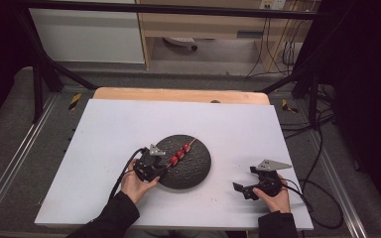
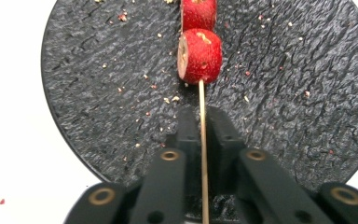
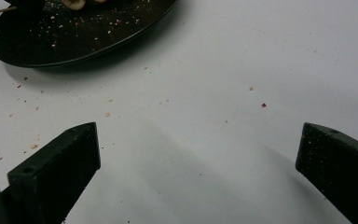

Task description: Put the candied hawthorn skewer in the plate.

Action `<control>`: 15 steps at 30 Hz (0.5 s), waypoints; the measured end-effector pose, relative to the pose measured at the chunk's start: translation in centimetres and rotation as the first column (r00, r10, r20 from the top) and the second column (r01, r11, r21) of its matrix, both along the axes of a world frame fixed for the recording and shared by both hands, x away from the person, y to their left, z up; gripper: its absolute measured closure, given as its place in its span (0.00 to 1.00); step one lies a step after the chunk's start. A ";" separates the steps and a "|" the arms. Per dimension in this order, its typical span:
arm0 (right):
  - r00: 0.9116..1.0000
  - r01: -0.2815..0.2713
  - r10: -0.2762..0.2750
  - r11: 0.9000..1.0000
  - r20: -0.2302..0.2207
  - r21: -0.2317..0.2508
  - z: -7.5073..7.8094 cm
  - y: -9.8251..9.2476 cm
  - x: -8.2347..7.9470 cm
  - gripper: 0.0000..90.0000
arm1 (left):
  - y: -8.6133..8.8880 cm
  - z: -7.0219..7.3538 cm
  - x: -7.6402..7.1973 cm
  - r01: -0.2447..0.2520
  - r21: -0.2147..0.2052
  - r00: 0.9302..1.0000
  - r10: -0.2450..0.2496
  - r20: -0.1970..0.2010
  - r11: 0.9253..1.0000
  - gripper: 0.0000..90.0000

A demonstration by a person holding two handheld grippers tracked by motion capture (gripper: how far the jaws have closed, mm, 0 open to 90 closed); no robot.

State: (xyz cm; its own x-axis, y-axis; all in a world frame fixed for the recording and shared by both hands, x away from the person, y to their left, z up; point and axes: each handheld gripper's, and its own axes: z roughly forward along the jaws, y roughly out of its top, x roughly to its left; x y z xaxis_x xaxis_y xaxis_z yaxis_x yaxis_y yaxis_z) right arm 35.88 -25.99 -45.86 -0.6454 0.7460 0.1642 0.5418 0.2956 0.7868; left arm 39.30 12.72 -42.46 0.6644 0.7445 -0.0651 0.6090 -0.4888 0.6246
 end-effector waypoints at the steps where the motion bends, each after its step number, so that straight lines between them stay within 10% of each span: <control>1: 1.000 0.000 0.000 1.000 0.001 0.000 0.0 0.0 0.0 0.01 | 0.2 0.1 -0.1 0.006 -0.006 1.000 -0.006 0.002 1.000 0.87; 15: 1.000 0.006 -0.006 1.000 0.004 0.006 0.0 0.0 0.0 0.01 | 4.0 1.8 -1.6 0.079 -0.070 0.994 -0.074 0.076 0.994 0.38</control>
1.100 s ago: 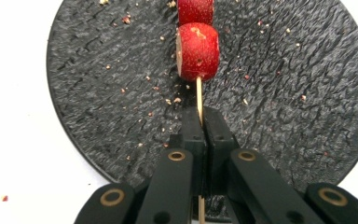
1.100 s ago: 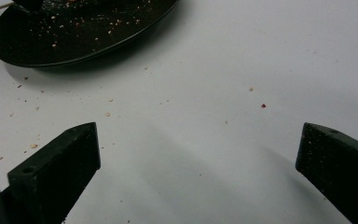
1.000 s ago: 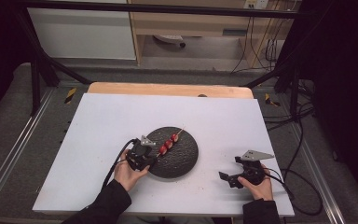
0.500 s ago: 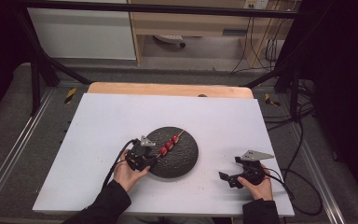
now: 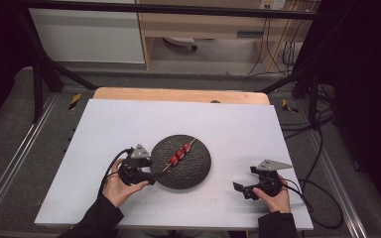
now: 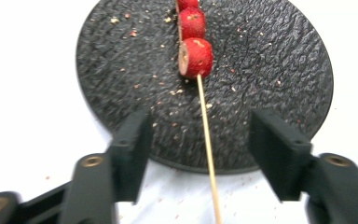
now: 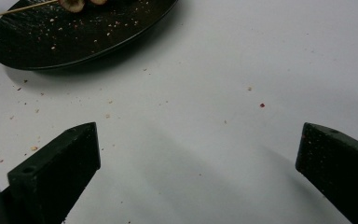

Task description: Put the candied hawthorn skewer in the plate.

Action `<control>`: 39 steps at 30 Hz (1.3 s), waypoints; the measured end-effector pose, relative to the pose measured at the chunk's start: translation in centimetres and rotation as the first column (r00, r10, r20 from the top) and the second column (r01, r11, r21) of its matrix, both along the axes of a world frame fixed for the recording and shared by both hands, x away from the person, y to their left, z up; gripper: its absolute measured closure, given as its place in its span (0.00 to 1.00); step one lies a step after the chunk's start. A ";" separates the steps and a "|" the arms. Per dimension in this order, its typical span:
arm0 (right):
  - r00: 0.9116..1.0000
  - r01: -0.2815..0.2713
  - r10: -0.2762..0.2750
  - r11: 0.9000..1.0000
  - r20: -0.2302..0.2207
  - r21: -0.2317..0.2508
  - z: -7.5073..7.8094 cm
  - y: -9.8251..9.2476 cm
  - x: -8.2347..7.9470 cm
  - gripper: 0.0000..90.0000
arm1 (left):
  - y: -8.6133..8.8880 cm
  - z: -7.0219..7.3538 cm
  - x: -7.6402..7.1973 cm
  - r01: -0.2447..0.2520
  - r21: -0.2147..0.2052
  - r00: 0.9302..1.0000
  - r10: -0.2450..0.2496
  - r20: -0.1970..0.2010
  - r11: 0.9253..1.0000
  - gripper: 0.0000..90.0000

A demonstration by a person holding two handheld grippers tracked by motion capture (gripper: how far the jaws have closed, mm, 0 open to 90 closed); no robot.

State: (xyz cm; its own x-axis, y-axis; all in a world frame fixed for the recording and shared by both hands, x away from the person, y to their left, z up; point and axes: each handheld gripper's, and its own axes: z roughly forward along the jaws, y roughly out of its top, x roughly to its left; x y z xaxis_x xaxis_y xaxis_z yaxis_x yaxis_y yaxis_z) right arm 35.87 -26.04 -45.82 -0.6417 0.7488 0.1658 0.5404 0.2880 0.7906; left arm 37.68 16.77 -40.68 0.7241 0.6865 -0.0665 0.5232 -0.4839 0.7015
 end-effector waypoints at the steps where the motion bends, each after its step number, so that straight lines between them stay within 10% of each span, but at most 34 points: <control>1: 1.000 0.001 -0.001 1.000 0.000 0.001 0.0 0.0 0.0 0.01 | 0.4 0.0 -0.1 0.003 -0.005 1.000 -0.003 0.007 1.000 0.34; 24: 1.000 0.003 -0.003 1.000 -0.009 0.001 0.0 0.0 0.0 0.00 | 9.7 -3.4 -2.6 -0.104 -0.104 0.992 0.110 0.057 0.989 0.14; 39: 1.000 -0.003 0.003 1.000 -0.022 -0.004 -0.1 0.1 0.0 0.00 | 11.1 -4.5 -3.1 -0.105 -0.085 0.992 0.110 0.063 0.991 0.14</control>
